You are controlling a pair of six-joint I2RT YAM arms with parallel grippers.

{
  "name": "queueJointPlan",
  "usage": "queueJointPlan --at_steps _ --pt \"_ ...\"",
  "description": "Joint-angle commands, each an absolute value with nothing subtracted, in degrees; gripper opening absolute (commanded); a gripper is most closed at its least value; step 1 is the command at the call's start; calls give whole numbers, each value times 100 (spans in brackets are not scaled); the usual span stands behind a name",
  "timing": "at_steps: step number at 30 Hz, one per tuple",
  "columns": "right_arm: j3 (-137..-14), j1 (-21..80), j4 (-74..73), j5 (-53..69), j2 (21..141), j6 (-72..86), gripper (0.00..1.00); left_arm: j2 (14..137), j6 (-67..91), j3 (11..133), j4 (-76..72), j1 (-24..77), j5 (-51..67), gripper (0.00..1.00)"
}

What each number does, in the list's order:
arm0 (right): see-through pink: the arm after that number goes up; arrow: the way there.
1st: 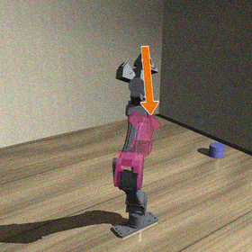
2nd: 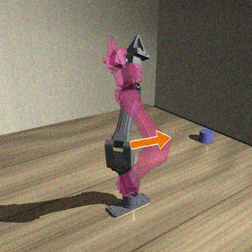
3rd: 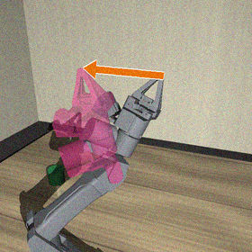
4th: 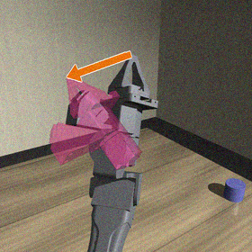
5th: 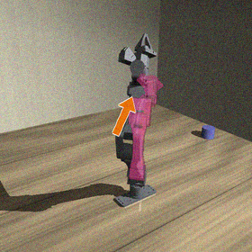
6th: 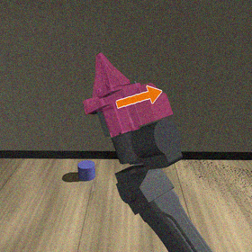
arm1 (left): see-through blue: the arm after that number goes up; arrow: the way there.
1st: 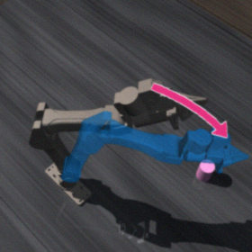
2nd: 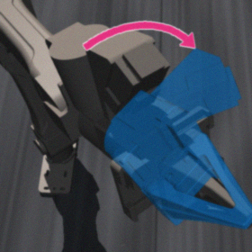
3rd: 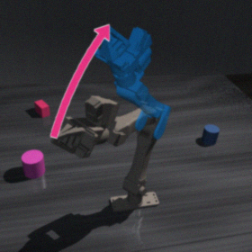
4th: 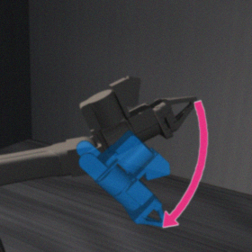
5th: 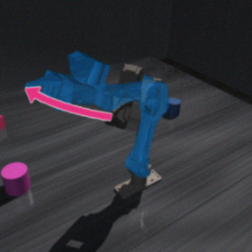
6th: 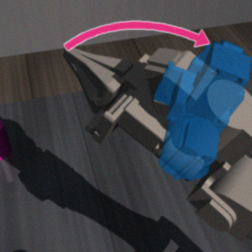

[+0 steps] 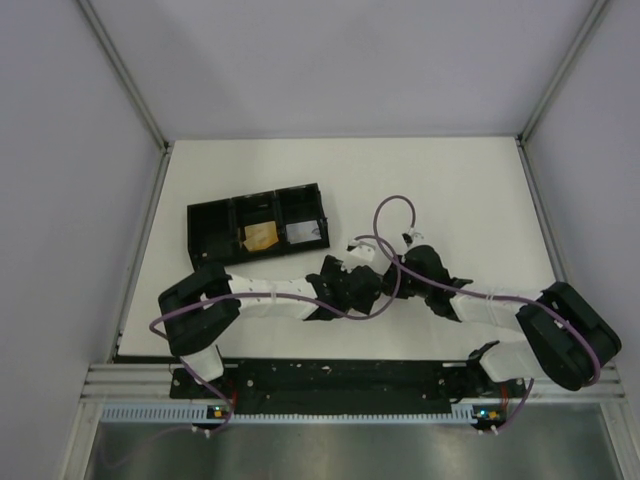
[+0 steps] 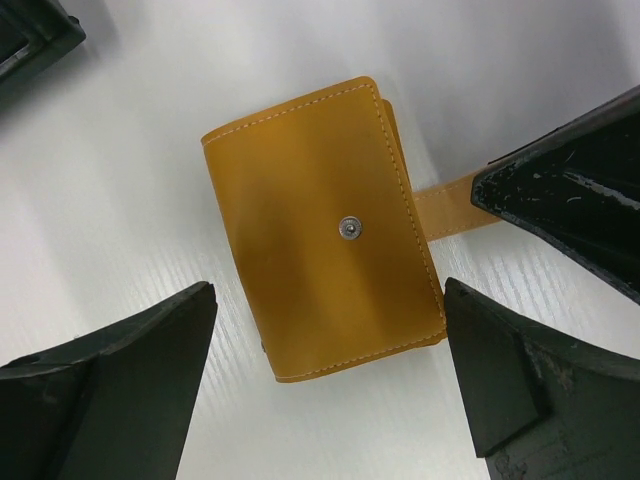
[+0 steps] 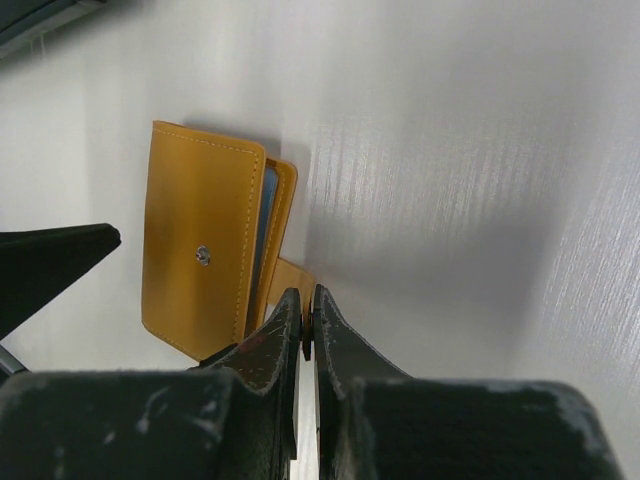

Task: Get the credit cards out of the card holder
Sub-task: Open the card holder at the center of the board.

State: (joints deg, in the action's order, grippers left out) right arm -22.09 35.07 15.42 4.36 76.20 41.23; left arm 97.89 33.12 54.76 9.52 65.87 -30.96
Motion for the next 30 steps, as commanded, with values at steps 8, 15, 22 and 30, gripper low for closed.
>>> queueJointPlan --at_steps 8,15,22,30 --pt "-2127 3375 1775 395 7471 4201 0 9861 3472 5871 1213 6741 -3164 99" --pt "-2101 3357 1784 413 7436 4210 0 9975 3480 6029 1388 6803 -3295 99" --pt "-2065 3322 1767 396 7365 4201 0 10265 3647 6345 1933 6811 -3507 99" --pt "-2048 3296 1723 396 7321 4210 0 10204 3787 6346 2109 6803 -3840 96"
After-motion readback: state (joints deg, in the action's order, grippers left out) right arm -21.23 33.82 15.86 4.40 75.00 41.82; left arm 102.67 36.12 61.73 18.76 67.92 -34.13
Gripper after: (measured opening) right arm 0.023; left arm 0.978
